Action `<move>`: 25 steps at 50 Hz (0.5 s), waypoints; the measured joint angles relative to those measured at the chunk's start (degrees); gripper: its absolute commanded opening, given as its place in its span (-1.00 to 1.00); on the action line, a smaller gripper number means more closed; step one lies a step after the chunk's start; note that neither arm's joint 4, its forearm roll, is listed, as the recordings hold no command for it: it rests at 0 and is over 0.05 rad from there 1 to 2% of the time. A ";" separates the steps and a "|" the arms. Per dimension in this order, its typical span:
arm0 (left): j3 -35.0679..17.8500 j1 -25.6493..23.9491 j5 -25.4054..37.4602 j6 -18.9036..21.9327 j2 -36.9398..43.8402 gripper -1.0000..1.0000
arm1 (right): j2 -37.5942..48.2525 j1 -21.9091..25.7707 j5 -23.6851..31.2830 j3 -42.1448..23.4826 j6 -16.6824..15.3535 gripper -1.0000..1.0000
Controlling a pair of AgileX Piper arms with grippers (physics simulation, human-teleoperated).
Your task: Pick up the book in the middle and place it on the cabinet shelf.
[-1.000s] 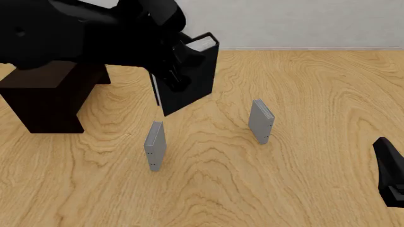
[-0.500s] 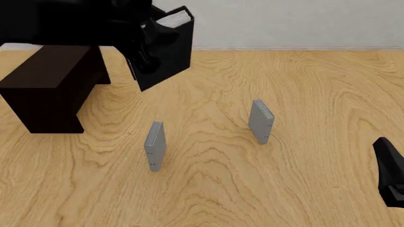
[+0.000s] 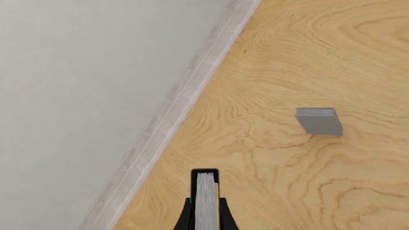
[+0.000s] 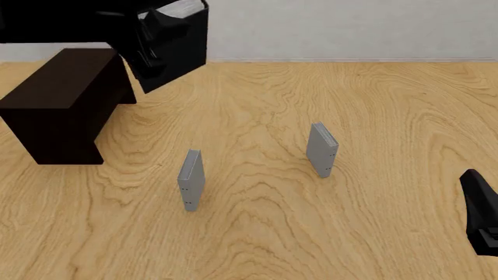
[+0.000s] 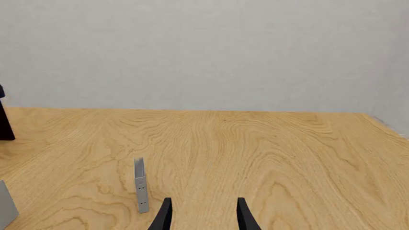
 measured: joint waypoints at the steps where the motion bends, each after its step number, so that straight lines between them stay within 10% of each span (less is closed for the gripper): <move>1: -0.07 0.24 0.02 0.15 -0.07 -1.00 | 0.00 0.00 0.00 0.00 0.00 1.00; 25: -0.18 6.05 -2.87 3.51 -2.30 -1.00 | 0.00 0.00 0.00 0.00 0.00 1.00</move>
